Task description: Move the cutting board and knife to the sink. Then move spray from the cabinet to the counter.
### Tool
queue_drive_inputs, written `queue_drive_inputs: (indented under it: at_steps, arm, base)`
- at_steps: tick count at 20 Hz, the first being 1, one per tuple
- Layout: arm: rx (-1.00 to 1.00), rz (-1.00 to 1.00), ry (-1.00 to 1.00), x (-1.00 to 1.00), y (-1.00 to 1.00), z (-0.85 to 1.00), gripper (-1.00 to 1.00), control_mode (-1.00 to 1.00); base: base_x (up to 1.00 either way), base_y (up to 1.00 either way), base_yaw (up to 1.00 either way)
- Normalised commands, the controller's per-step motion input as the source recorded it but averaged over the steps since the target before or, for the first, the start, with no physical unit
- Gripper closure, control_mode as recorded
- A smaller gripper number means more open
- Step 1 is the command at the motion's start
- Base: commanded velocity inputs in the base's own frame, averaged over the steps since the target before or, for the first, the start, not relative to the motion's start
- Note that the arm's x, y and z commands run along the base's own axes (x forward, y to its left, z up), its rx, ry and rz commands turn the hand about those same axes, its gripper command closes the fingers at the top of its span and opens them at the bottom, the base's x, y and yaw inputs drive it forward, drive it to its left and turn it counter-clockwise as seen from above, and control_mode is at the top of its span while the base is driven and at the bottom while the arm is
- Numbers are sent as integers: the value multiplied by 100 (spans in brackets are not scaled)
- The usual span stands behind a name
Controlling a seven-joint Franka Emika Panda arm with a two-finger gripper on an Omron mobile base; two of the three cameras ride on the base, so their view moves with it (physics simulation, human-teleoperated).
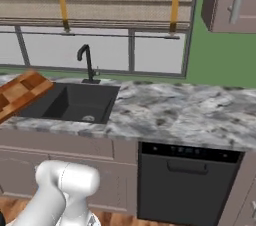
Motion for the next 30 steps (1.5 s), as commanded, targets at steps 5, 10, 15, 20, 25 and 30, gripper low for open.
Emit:
queue_drive_inputs:
  at_steps: [5,10,15,20,25,30]
  arm:
    - [0,0,0,0,0,0,100,100]
    - [0,0,0,0,0,0,100,100]
    - [0,0,0,0,0,0,100,100]
    - [0,0,13,68,3,0,100,-100]
    - [1,0,18,74,0,0,100,-100]
    - [6,0,25,61,-9,0,100,-100]
  base:
    - [56,52,-6]
    - [48,36,-2]
    - [51,16,0]
    - [0,0,0]
    - [0,0,0]
    - [0,0,0]
